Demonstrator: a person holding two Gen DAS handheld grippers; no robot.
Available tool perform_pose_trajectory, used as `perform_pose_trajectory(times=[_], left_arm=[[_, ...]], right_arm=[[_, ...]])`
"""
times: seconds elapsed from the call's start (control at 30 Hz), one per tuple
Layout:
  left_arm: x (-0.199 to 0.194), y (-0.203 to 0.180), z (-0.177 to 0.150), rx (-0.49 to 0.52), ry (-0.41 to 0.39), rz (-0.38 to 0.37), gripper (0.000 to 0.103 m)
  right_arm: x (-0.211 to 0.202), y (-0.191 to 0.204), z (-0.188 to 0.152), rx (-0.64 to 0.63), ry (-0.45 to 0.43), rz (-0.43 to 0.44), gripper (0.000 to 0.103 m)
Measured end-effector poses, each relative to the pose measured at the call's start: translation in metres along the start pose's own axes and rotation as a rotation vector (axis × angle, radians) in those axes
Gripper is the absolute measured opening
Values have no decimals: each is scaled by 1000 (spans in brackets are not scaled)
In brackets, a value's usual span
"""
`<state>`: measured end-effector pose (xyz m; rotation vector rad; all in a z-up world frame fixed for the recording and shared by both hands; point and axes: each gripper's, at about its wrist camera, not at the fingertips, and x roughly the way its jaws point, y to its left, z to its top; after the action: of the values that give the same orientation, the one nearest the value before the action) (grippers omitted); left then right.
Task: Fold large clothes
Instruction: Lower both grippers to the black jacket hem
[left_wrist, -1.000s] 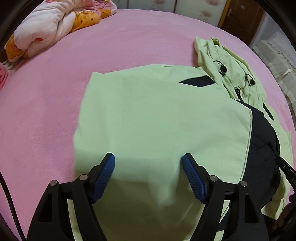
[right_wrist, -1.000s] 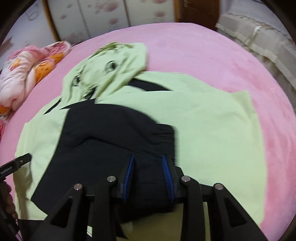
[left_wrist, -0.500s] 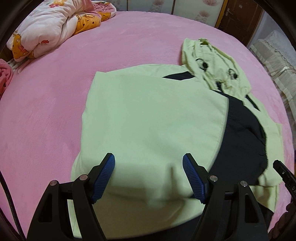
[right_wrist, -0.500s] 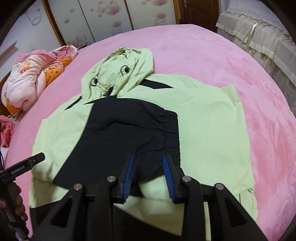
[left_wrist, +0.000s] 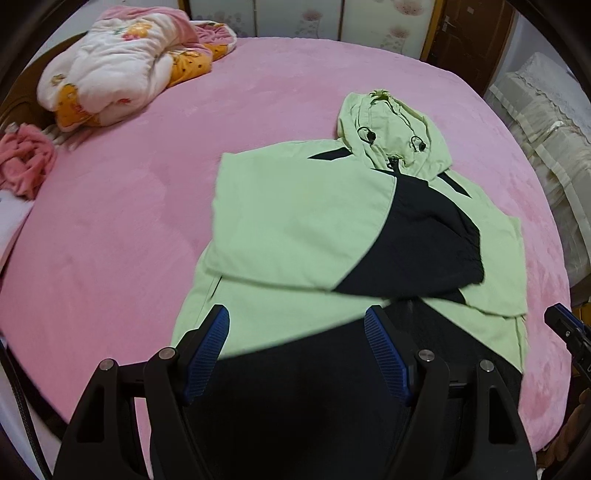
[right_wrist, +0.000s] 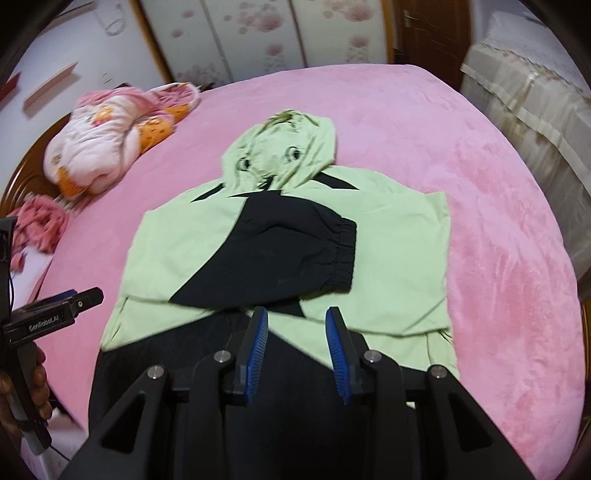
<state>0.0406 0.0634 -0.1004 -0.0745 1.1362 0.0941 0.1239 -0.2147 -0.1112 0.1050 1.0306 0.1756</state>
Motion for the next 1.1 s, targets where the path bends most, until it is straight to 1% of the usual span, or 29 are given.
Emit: perform_pose_trajectory(times=[0.1,0.17,0.3,0.37,0.43,0.57,0.63,0.8,0.93,1.03,1.1], left_arm=[[-23,1,-14,-18,15,13,74],[-38,0,-25,-11,28,20,74],[-60,-2,-49,36,54,52,74],[-67,0,-61,53,71,59,74],[-73,3,-74,64,90,64,74],[-82,16,-103,79,113,49,74],[-82,24,-115,91,116,44,74],[-81,51,-148,112,121,35,74],[-66,79,-176,125,154,35,74],[-50,96,-194,133,179,47,74],[-37,109,-204,126,217,66,74]], right_arm=[[-24,4,-9,-44,22,31,32],[-40,5,-17,-67,34,54,33],[-65,9,-36,-106,50,78,32],[-76,9,-47,-119,44,67,33],[-82,7,-56,-112,52,70,33],[-96,2,-79,-59,60,61,33],[-101,2,-90,-43,61,50,33],[-110,6,-126,11,70,-9,33],[-111,5,-150,55,75,-56,34],[-110,-2,-170,105,65,-67,48],[-106,-12,-185,153,64,-84,50]])
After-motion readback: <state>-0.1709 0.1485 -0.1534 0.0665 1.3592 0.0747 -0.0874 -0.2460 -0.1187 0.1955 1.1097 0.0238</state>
